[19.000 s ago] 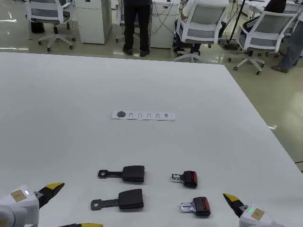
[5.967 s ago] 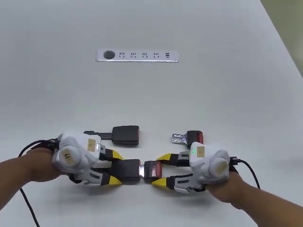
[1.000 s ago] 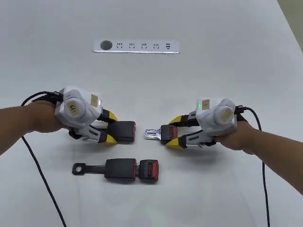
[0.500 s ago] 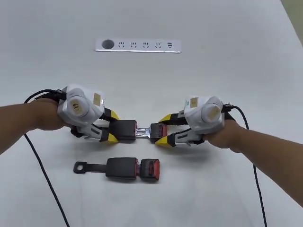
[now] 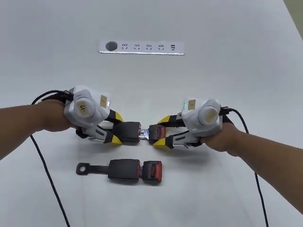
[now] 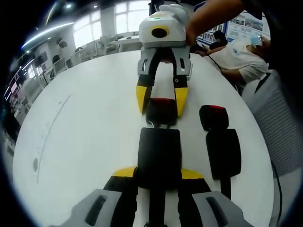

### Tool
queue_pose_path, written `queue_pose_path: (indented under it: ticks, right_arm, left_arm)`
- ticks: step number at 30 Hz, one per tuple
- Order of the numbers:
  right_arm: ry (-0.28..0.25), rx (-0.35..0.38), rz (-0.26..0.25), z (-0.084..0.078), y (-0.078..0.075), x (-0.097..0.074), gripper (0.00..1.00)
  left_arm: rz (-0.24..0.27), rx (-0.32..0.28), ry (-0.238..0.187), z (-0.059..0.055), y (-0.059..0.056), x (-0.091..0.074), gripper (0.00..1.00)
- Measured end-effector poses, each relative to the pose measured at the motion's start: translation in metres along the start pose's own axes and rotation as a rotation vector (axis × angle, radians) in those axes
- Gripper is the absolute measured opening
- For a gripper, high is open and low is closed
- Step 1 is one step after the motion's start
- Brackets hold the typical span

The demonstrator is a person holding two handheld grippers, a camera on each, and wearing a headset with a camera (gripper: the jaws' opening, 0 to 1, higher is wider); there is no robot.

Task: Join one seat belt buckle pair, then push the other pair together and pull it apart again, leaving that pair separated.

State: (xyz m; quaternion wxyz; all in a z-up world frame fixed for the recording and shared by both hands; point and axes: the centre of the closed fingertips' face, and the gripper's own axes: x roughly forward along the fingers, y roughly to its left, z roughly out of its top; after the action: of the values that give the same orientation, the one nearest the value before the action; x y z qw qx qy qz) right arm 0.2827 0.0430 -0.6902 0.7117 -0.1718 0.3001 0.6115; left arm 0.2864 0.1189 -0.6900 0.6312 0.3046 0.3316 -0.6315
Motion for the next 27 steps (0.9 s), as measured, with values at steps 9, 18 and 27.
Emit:
queue_pose_path:
  ticks: [9,18,27]
  right_arm:
    - [0.007,0.009,-0.003,0.003,0.000,0.003,0.33]
    - [0.007,0.003,-0.003,0.012,0.004,0.014,0.33]
    - [0.026,-0.010,-0.007,0.013,0.005,0.014,0.33]
  left_arm:
    - [-0.011,0.015,0.011,0.000,0.000,0.000,0.33]
    - [-0.018,0.021,0.023,0.002,-0.003,0.000,0.33]
    - [-0.013,0.009,0.029,0.000,-0.003,0.001,0.33]
